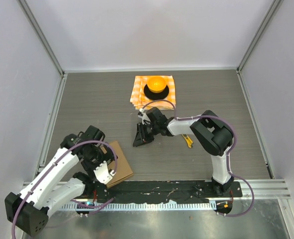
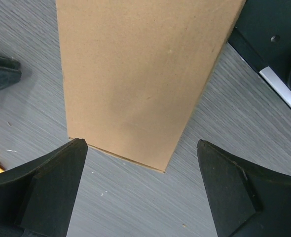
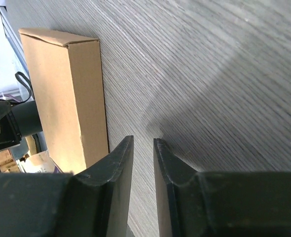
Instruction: Unpack the express box
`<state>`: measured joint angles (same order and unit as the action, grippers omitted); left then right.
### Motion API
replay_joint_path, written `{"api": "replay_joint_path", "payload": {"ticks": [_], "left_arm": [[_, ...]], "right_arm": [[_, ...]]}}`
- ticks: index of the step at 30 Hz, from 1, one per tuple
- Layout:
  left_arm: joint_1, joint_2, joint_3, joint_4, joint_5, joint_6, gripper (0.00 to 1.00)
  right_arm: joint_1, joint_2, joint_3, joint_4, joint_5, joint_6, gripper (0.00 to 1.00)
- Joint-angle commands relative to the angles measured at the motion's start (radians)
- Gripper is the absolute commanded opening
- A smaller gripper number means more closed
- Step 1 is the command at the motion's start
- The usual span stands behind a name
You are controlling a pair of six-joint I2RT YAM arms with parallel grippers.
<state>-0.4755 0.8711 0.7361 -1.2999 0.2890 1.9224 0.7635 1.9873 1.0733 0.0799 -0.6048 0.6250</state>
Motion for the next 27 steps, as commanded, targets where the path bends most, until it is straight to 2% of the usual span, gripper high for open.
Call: {"api": "replay_joint_path", "payload": {"ticks": [1, 5, 8, 20, 23, 27], "left_arm": [[0.003, -0.044, -0.017, -0.230, 0.036, 0.233, 1.00], [0.002, -0.095, -0.052, -0.205, 0.093, 0.257, 1.00], [0.002, -0.078, -0.043, -0.234, 0.114, 0.308, 1.00], [0.002, 0.199, 0.037, -0.305, 0.023, 0.449, 1.00], [0.000, 0.209, 0.008, -0.250, 0.065, 0.461, 1.00], [-0.006, 0.163, -0.079, -0.061, 0.179, 0.434, 1.00]], "right_arm": [[-0.023, 0.019, 0.037, 0.021, -0.001, -0.010, 0.30], [-0.056, 0.028, 0.031, 0.096, -0.045, 0.027, 0.31], [-0.070, 0.041, 0.040, 0.123, -0.067, 0.041, 0.31], [-0.142, 0.048, 0.073, 0.127, -0.116, 0.038, 0.33], [-0.150, 0.059, 0.068, 0.155, -0.128, 0.042, 0.33], [-0.155, 0.084, 0.063, 0.204, -0.151, 0.071, 0.33]]}}
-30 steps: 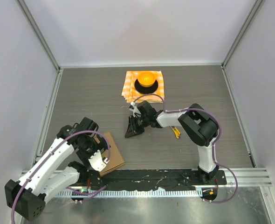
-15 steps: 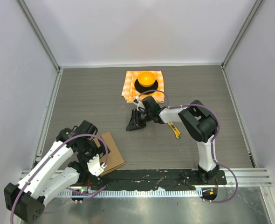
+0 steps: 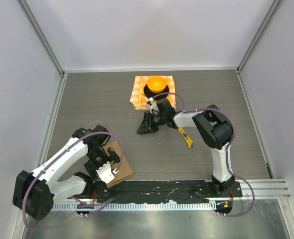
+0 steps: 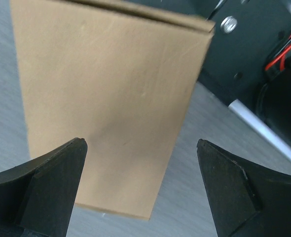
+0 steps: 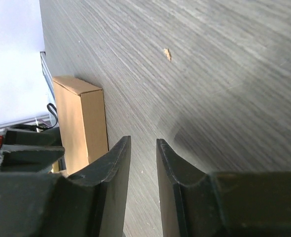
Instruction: Unpack the express box
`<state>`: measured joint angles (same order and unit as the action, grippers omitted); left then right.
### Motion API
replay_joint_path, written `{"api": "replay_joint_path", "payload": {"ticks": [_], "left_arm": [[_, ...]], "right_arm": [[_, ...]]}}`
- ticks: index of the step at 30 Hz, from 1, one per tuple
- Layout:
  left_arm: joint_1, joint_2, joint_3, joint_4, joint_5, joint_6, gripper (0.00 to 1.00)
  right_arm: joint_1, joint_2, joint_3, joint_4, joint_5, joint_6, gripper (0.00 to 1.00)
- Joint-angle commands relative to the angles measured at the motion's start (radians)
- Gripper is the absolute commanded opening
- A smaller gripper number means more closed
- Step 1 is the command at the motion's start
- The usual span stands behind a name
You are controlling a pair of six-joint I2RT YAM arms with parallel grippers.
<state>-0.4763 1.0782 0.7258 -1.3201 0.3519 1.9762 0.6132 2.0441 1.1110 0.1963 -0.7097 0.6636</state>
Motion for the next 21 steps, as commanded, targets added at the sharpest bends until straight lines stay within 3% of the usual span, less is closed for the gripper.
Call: {"api": "replay_joint_path", "payload": {"ticks": [1, 7, 13, 14, 15, 18, 21], "left_arm": [[-0.007, -0.055, -0.090, -0.007, 0.152, 0.372, 1.00], [-0.034, -0.149, -0.288, 0.398, 0.292, 0.254, 1.00], [-0.185, -0.098, -0.377, 0.901, 0.254, -0.161, 1.00], [-0.211, -0.069, -0.385, 1.065, 0.192, -0.233, 0.99], [-0.253, -0.043, -0.379, 1.128, 0.161, -0.344, 0.99], [-0.294, 0.084, -0.301, 1.205, 0.089, -0.465, 0.97], [-0.311, 0.137, -0.252, 1.208, 0.094, -0.479, 0.97]], "right_arm": [[-0.006, 0.033, 0.026, 0.097, -0.051, 0.037, 0.33], [-0.036, 0.039, -0.010, 0.149, -0.073, 0.045, 0.31], [-0.047, 0.025, 0.004, 0.083, -0.050, -0.002, 0.20], [-0.047, 0.024, 0.007, 0.069, -0.044, -0.021, 0.18], [-0.049, 0.018, 0.009, 0.058, -0.037, -0.031, 0.14], [-0.047, 0.008, 0.010, 0.019, -0.014, -0.062, 0.06], [-0.044, -0.004, 0.010, -0.037, 0.016, -0.107, 0.02]]}}
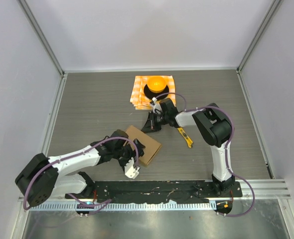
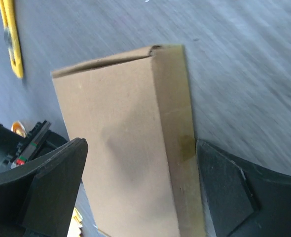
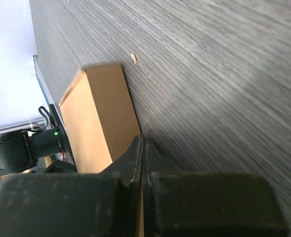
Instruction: Unpack the express box
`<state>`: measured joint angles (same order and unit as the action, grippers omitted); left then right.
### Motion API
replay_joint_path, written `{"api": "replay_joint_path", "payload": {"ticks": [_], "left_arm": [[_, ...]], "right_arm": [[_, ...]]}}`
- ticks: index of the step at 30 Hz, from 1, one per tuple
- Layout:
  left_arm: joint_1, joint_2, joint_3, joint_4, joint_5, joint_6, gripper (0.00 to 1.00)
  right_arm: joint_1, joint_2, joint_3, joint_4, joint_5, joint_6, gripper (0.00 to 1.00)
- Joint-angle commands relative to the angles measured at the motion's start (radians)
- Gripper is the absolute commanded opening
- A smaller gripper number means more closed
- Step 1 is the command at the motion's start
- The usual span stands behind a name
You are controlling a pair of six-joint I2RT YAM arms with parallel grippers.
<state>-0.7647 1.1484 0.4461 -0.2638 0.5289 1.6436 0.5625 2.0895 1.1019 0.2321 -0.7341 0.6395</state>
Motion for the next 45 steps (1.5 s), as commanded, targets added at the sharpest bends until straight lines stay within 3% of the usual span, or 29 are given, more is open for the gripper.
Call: {"api": "replay_joint_path", "payload": {"ticks": [1, 17, 23, 31, 38, 45], "left_arm": [[-0.027, 0.065, 0.023, 0.156, -0.081, -0.145, 0.97], [-0.076, 0.080, 0.074, 0.256, -0.156, -0.248, 0.93], [-0.077, 0.106, 0.109, 0.400, -0.187, -0.257, 0.91], [-0.079, 0.044, 0.215, 0.329, -0.256, -0.291, 0.88], [-0.079, -0.078, 0.210, 0.236, -0.296, -0.291, 0.88], [-0.077, -0.096, 0.175, 0.212, -0.314, -0.295, 0.88]], "right_arm": [[0.008, -0.063, 0.019, -0.112, 0.051, -0.101, 0.02], [0.114, -0.091, -0.019, -0.165, 0.072, -0.192, 0.01], [0.175, -0.071, -0.051, -0.134, 0.041, -0.190, 0.01], [0.188, -0.092, -0.063, -0.152, 0.038, -0.190, 0.01], [0.200, -0.132, -0.105, -0.154, 0.039, -0.186, 0.01], [0.205, -0.157, -0.120, -0.171, 0.035, -0.185, 0.01]]}}
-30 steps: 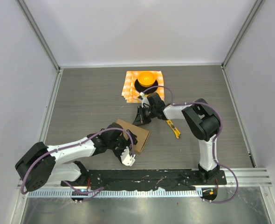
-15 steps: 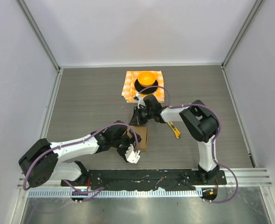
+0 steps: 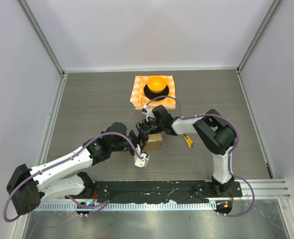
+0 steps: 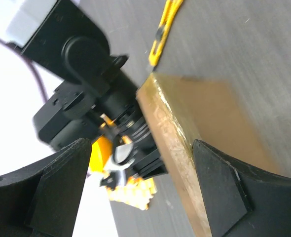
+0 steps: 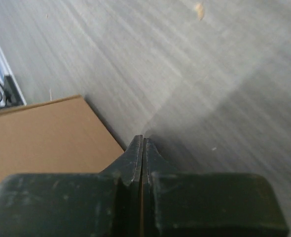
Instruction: Unpack the express box
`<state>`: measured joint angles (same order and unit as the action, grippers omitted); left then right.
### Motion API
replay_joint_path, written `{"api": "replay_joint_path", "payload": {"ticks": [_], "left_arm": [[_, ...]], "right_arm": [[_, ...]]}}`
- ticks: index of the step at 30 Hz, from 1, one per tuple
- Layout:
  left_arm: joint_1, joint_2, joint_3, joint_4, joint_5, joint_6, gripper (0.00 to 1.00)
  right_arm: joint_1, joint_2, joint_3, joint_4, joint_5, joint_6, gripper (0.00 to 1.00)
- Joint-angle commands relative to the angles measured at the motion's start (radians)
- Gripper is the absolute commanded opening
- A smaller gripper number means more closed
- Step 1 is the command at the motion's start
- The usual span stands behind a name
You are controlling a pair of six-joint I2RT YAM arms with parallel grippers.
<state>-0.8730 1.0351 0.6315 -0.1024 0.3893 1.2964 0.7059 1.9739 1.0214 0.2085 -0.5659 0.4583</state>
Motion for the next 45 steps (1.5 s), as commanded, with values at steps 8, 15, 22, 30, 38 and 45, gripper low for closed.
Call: {"api": "replay_joint_path", "payload": {"ticks": [8, 15, 22, 30, 38, 45], "left_arm": [[0.031, 0.020, -0.019, 0.010, -0.179, 0.024, 0.88], [0.029, -0.046, -0.027, -0.057, -0.165, 0.017, 0.88], [0.029, -0.112, -0.013, -0.128, -0.170, -0.034, 0.89], [0.028, -0.135, 0.003, -0.174, -0.252, -0.199, 0.89], [0.083, -0.047, 0.073, -0.263, -0.293, -0.368, 0.88], [0.225, 0.089, 0.224, -0.443, -0.181, -0.513, 0.88]], "right_arm": [[0.061, -0.060, -0.050, -0.170, -0.100, -0.021, 0.01], [0.053, -0.050, -0.026, -0.181, -0.086, -0.026, 0.01], [0.017, -0.066, 0.005, -0.202, -0.071, -0.038, 0.01], [0.007, -0.107, 0.028, -0.259, -0.072, -0.043, 0.01], [0.009, -0.155, -0.017, -0.250, -0.081, -0.024, 0.01], [0.009, -0.164, -0.035, -0.276, -0.028, -0.033, 0.09]]}}
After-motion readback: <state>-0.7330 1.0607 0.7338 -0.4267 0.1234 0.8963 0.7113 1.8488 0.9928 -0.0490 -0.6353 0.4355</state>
